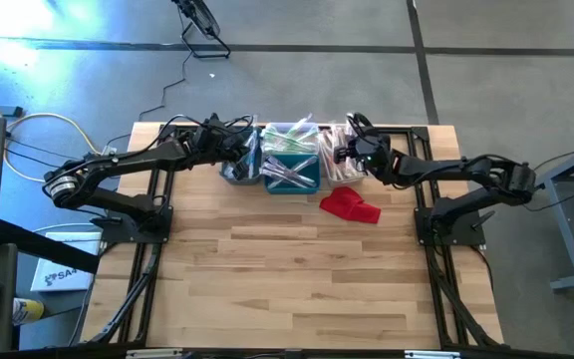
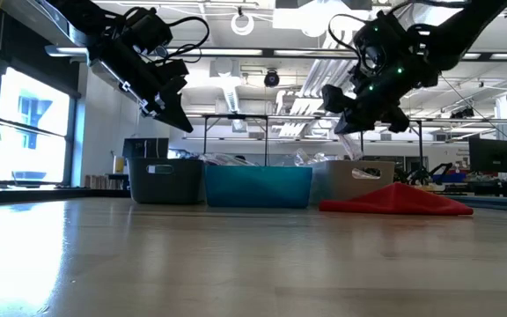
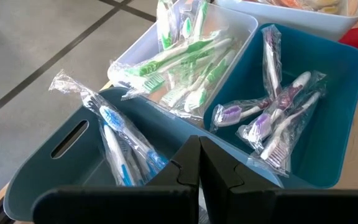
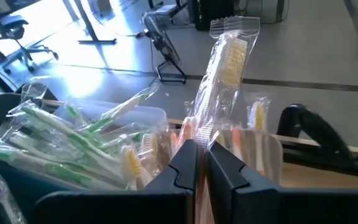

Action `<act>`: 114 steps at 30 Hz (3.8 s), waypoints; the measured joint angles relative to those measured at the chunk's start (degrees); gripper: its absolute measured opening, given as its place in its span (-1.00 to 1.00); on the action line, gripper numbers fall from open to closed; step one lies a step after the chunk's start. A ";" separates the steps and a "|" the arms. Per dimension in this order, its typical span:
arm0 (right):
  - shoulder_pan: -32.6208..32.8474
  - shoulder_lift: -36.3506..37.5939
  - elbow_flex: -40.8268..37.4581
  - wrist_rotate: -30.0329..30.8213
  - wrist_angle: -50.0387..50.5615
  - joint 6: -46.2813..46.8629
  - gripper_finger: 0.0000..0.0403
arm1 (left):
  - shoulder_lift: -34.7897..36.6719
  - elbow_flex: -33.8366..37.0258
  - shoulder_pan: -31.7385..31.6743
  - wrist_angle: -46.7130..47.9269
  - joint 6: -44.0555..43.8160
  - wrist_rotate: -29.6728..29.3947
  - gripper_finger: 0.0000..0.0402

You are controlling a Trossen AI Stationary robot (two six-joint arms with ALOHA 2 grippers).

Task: Pick & Place Toothbrushes
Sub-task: Put the orange toothbrush into the white bin, then return to Home Position

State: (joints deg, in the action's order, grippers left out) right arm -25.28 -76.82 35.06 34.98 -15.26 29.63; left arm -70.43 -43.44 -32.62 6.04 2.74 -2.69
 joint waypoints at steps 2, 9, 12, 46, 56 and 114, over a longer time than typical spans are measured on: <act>0.03 -1.28 -1.08 0.03 -3.00 0.03 -0.96 | 0.00 0.00 0.00 -0.01 -0.15 0.01 -1.00; 0.13 -8.36 -1.33 1.05 -10.30 -1.40 -0.96 | 0.00 0.00 0.00 -0.02 -0.22 0.17 -1.00; 0.13 -10.89 -1.33 1.05 -13.42 -1.42 -0.96 | 0.00 0.00 0.00 0.00 -0.22 0.17 -1.00; 0.20 -12.43 -1.30 -1.44 -13.62 -10.40 -0.46 | 0.00 0.00 0.00 0.04 -0.26 0.10 -1.00; 1.85 -9.05 -1.27 -0.40 -13.64 -16.17 -0.24 | 0.00 0.00 0.00 0.07 -0.26 -0.06 -1.00; 10.69 5.36 -1.28 -17.32 -13.73 -20.24 -0.98 | 0.00 0.02 0.00 -0.15 -5.13 6.55 -1.00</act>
State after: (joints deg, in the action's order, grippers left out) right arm -14.59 -71.46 33.78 17.66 -28.99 9.39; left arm -70.43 -43.42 -32.62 5.89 -2.38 3.87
